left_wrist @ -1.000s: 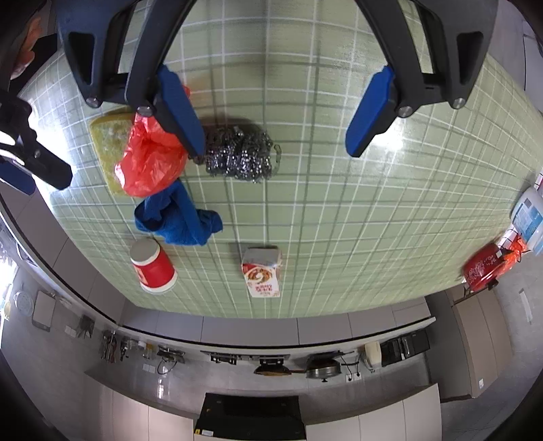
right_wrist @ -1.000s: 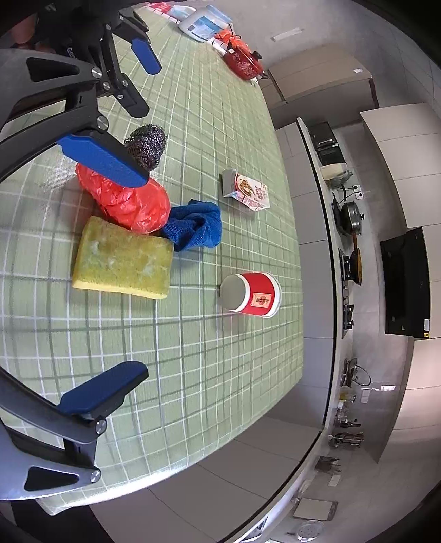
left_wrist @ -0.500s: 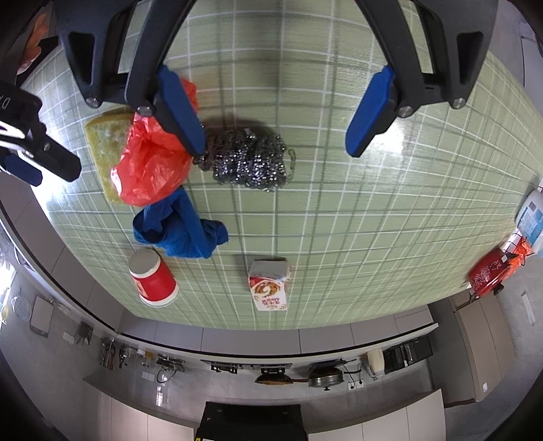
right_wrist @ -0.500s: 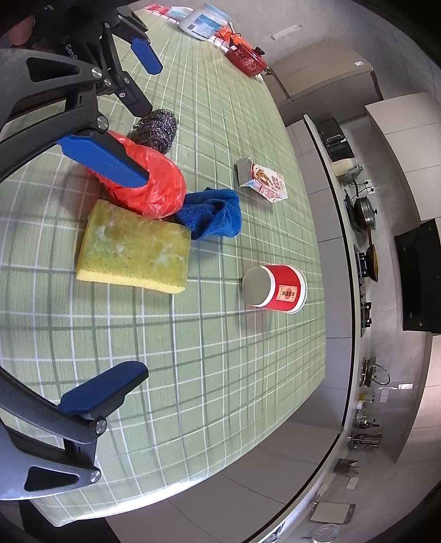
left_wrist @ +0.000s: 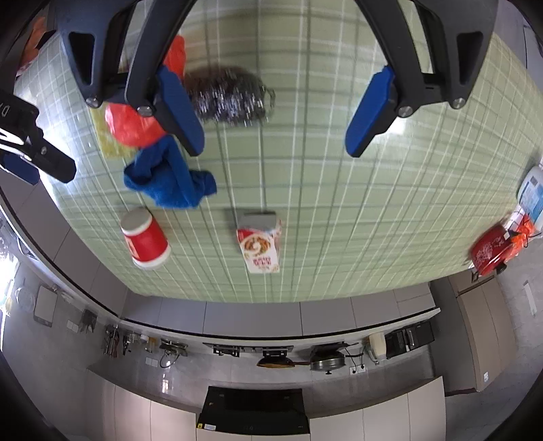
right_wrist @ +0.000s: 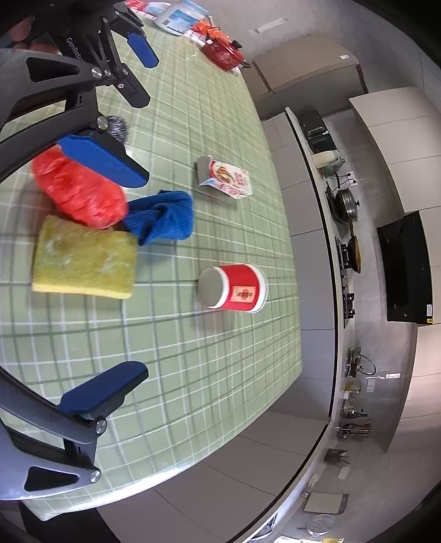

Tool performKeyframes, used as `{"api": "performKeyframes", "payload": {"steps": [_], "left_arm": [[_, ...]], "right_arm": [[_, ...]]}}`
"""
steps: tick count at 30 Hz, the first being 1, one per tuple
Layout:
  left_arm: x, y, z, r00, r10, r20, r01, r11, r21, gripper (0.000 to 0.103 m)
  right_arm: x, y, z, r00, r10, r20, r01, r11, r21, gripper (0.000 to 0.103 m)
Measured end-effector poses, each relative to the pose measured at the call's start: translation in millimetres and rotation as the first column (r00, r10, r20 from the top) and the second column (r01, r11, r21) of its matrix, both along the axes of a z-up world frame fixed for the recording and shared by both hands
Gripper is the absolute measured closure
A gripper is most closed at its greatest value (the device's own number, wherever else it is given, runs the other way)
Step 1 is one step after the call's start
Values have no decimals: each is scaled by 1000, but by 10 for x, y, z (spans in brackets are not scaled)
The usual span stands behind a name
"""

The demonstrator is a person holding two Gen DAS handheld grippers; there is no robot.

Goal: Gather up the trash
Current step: 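Lower the left gripper toward the milk carton and the right toward the red cup, then grasp the printed milk carton with the left gripper while the right gripper grasps the red paper cup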

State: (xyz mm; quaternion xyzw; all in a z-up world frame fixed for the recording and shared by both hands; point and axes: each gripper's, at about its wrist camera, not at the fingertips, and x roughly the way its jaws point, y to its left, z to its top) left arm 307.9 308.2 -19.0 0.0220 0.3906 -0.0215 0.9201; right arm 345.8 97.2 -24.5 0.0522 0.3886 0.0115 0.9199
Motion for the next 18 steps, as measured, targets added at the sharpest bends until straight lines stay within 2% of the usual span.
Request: {"api": "performKeyframes", "payload": {"steps": [9,18], "left_arm": [[589,-141,-1,1000,12,-14,-12,1000,-4,17],[1189,-365,-127,999,24,-41,-23,1000,3,17]], "right_arm": [[636,-35,43,1000,4,3,-4,1000,-19,0],[1392,-202,-125,999,-5,-39,5,1000,-21,0]]}}
